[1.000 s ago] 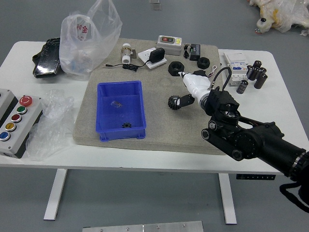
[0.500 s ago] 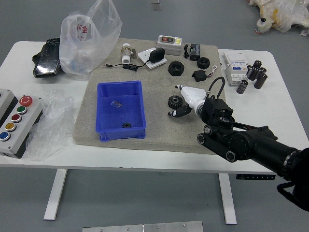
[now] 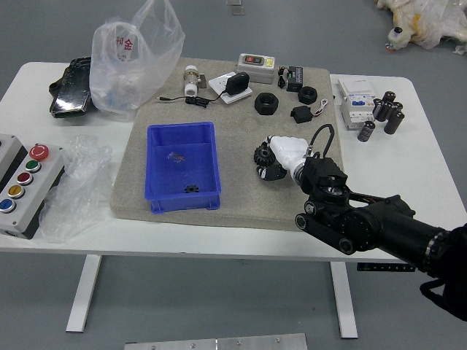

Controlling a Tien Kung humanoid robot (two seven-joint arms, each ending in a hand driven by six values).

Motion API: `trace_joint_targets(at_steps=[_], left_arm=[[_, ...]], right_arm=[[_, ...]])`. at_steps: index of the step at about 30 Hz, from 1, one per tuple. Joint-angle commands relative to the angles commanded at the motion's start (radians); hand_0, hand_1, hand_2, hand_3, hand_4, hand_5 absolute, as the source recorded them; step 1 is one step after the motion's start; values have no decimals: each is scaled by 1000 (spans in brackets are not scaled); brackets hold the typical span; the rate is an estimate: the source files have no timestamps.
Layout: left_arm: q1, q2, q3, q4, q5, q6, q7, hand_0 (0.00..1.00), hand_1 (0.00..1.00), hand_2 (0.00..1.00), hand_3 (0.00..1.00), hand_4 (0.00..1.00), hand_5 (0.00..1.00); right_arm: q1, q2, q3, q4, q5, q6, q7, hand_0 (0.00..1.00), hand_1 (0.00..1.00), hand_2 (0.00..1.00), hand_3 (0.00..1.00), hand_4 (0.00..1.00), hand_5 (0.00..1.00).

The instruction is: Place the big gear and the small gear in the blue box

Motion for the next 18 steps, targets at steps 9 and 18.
trace_joint_targets(at_steps=[9, 18], left_arm=[[0, -3, 6, 0, -10, 1, -4, 678, 498, 528, 702, 670, 308], [3, -3, 3, -1, -7, 1, -2, 678, 500, 528, 702, 671, 310]], right_arm=[[-7, -16, 60, 26, -39, -55, 32, 576, 487, 347, 450, 251, 2], [-8, -50, 148, 169, -119, -72, 44, 568, 484, 342, 440, 245, 2]])
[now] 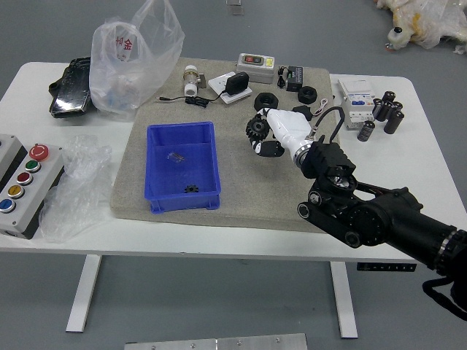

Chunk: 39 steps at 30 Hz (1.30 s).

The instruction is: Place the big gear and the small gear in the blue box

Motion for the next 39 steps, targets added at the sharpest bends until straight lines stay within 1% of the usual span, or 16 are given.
trace_joint_targets(at_steps=[3, 4, 9, 10, 12, 15, 16, 21, 22, 27, 28, 33, 34, 39], left_arm=[[-1, 0, 1, 0, 1, 0, 0, 678, 500, 528, 702, 671, 310], [-2, 0, 0, 0, 1, -1, 0, 678, 500, 528, 702, 671, 311], [-2, 1, -4, -1, 7, -1, 3, 678, 500, 528, 702, 671, 311], [-1, 1, -4, -1, 8, -2, 3, 678, 500, 528, 702, 671, 312], [-1, 1, -6, -1, 10, -2, 4, 678, 500, 528, 702, 671, 312], [-1, 2, -7, -1, 11, -2, 5, 678, 500, 528, 702, 671, 312], [-1, 3, -7, -1, 12, -2, 5, 678, 499, 528, 701, 671, 313], [-1, 3, -6, -2, 11, -2, 5, 678, 499, 528, 701, 671, 313], [0, 3, -6, -2, 11, -2, 6, 678, 501, 528, 701, 672, 313], [0, 4, -8, -2, 11, -2, 7, 678, 501, 528, 701, 672, 313], [0, 4, -7, -2, 11, -2, 7, 678, 500, 528, 701, 673, 314], [0, 5, -7, -2, 10, -2, 6, 678, 500, 528, 701, 673, 314], [0, 5, -7, -2, 10, -2, 6, 678, 500, 528, 702, 673, 314], [1, 5, -8, -2, 11, -3, 8, 678, 500, 528, 702, 673, 314]], right_arm=[[5, -1, -4, 66, -28, 27, 22, 568, 484, 342, 440, 245, 2], [6, 0, -12, 89, -36, 44, 28, 616, 612, 567, 489, 347, 2], [11, 11, -63, 185, -48, 99, 46, 616, 612, 567, 489, 347, 2], [12, 14, -73, 195, -47, 106, 50, 681, 686, 691, 581, 306, 2], [14, 19, -96, 214, -41, 124, 60, 681, 686, 691, 581, 306, 2], [22, 22, -112, 224, -43, 140, 68, 681, 686, 691, 581, 306, 2], [24, 23, -116, 227, -45, 143, 70, 708, 740, 755, 648, 409, 38], [30, 24, -125, 231, -41, 160, 70, 708, 740, 755, 648, 409, 38], [31, 24, -126, 231, -40, 163, 68, 738, 787, 829, 706, 404, 199], [35, 23, -131, 232, -31, 186, 53, 738, 787, 829, 706, 404, 199], [35, 23, -131, 233, -31, 190, 51, 768, 826, 875, 821, 533, 199], [35, 22, -128, 234, -34, 207, 39, 768, 826, 875, 821, 533, 199], [35, 22, -126, 235, -37, 209, 37, 855, 904, 982, 998, 765, 263], [34, 20, -118, 237, -51, 210, 26, 855, 904, 982, 998, 765, 263]])
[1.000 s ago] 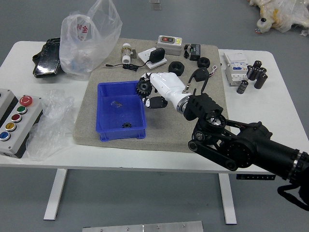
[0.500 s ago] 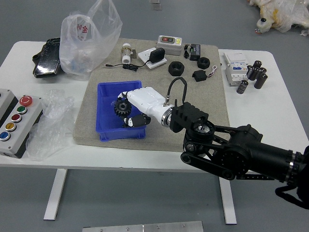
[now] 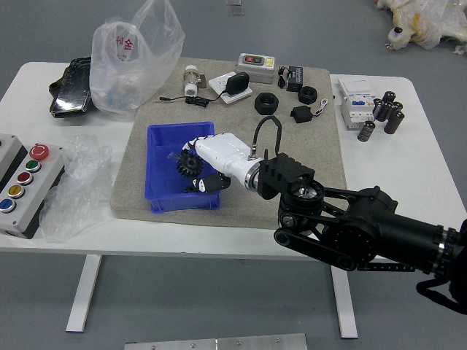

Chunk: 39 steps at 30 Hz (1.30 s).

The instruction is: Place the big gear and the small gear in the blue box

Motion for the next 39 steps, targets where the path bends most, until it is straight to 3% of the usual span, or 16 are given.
trace_joint_targets(at_steps=[1, 9, 14, 19, 24, 25, 27, 30, 31, 36, 37, 39], left_arm=[[0, 0, 0, 0, 0, 0, 0, 678, 501, 528, 702, 673, 315], [-1, 0, 3, 0, -3, 0, -2, 678, 504, 528, 702, 672, 313], [0, -2, 6, 0, -7, 0, -3, 678, 504, 528, 701, 670, 309], [3, -5, 9, 1, -13, 2, -5, 678, 501, 528, 701, 670, 309], [5, -6, 18, 2, -25, 4, -11, 678, 501, 528, 701, 670, 309], [5, -6, 20, 2, -28, 5, -13, 678, 502, 528, 701, 671, 308], [6, -6, 24, 3, -32, 5, -15, 678, 502, 528, 701, 671, 308], [9, -9, 30, 4, -42, 7, -19, 678, 502, 528, 701, 671, 308], [9, -10, 33, 4, -46, 8, -20, 678, 501, 528, 701, 670, 308], [9, -13, 31, 6, -42, 7, -23, 678, 501, 528, 701, 670, 308], [9, -13, 32, 7, -42, 7, -23, 678, 501, 528, 702, 671, 308], [5, -12, 36, 8, -43, 7, -28, 678, 501, 528, 702, 671, 308]], right_arm=[[0, 0, 1, 0, -2, 0, -2, 894, 943, 998, 998, 845, 290], [-3, -2, 7, 2, -16, -9, -9, 905, 954, 998, 998, 881, 309], [-35, -14, 60, 6, -30, -82, -7, 876, 932, 998, 998, 850, 319], [-103, -56, 170, 28, 27, -165, 18, 866, 925, 998, 998, 839, 327], [-188, -107, 303, 54, 153, -248, 107, 866, 925, 998, 998, 839, 327], [-207, -116, 331, 58, 183, -260, 128, 830, 921, 962, 998, 823, 384], [-246, -131, 387, 66, 244, -275, 174, 830, 921, 962, 998, 823, 384], [-312, -156, 479, 84, 349, -285, 252, 830, 921, 962, 998, 823, 384], [-334, -164, 509, 90, 384, -286, 279, 804, 894, 932, 995, 820, 440], [-430, -193, 629, 114, 527, -283, 392, 804, 894, 932, 995, 820, 440], [-447, -198, 649, 120, 550, -282, 411, 778, 863, 910, 957, 819, 501], [-484, -206, 689, 136, 599, -276, 453, 778, 863, 910, 957, 819, 501]])
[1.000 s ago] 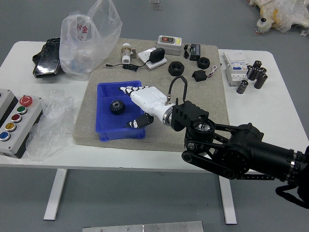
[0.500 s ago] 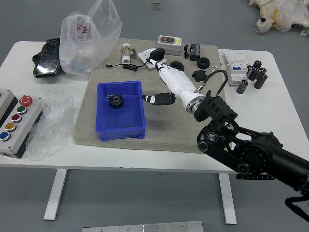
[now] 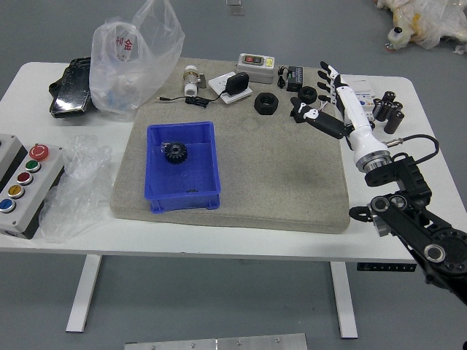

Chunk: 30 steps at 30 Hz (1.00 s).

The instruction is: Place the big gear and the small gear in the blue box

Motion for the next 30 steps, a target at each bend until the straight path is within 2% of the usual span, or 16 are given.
trace_joint_targets(at_steps=[3, 4, 6, 9, 10, 12, 15, 16, 19, 21, 22, 27, 28, 30], left_arm=[[-8, 4, 17, 2, -12, 0, -12, 678, 501, 528, 702, 671, 308], [-10, 6, 26, 2, -19, 0, -17, 678, 502, 528, 702, 672, 309], [-13, 9, 44, 4, -33, -1, -27, 678, 502, 528, 702, 672, 309], [-19, 13, 73, 6, -53, -1, -41, 678, 502, 528, 702, 672, 309], [-22, 15, 84, 7, -62, -2, -47, 678, 493, 527, 702, 671, 309], [-27, 18, 109, 8, -81, -2, -59, 678, 493, 527, 702, 671, 309], [-37, 22, 150, 8, -110, -3, -78, 678, 493, 527, 702, 671, 309], [-40, 23, 164, 7, -118, -3, -84, 678, 480, 527, 702, 671, 310], [-48, 25, 194, 4, -128, -8, -94, 678, 480, 527, 702, 671, 310], [-49, 26, 199, 3, -129, -10, -94, 678, 480, 527, 702, 671, 310], [-48, 26, 197, 3, -127, -10, -93, 678, 443, 517, 701, 670, 310], [-43, 18, 166, 4, -89, -21, -70, 678, 443, 517, 701, 670, 310], [-43, 17, 164, 4, -86, -22, -67, 678, 367, 454, 698, 670, 311], [-42, 14, 169, 4, -93, -23, -68, 678, 367, 454, 698, 670, 311]], right_arm=[[-62, -11, 60, 26, 76, 12, 67, 778, 863, 910, 957, 819, 501], [-79, -13, 75, 31, 98, 17, 87, 755, 823, 864, 890, 822, 562], [-112, -19, 101, 37, 149, 26, 133, 755, 823, 864, 890, 822, 562], [-134, -27, 128, 40, 211, 44, 184, 755, 823, 864, 890, 822, 562], [-140, -29, 142, 43, 231, 50, 199, 739, 796, 846, 845, 851, 628], [-149, -33, 172, 50, 255, 60, 219, 739, 796, 846, 845, 851, 628], [-165, -36, 219, 61, 270, 66, 237, 739, 796, 846, 845, 851, 628], [-171, -38, 236, 63, 272, 67, 240, 710, 732, 817, 816, 858, 645], [-191, -41, 283, 63, 278, 69, 246, 710, 732, 817, 816, 858, 645], [-207, -39, 311, 62, 282, 69, 249, 710, 732, 817, 816, 858, 645], [-215, -36, 323, 62, 283, 69, 251, 692, 706, 785, 788, 852, 652], [-234, -33, 352, 59, 286, 69, 256, 692, 706, 785, 788, 852, 652], [-235, -33, 354, 58, 283, 68, 255, 693, 700, 780, 779, 850, 651], [-237, -34, 358, 58, 280, 68, 255, 693, 700, 780, 779, 850, 651]])
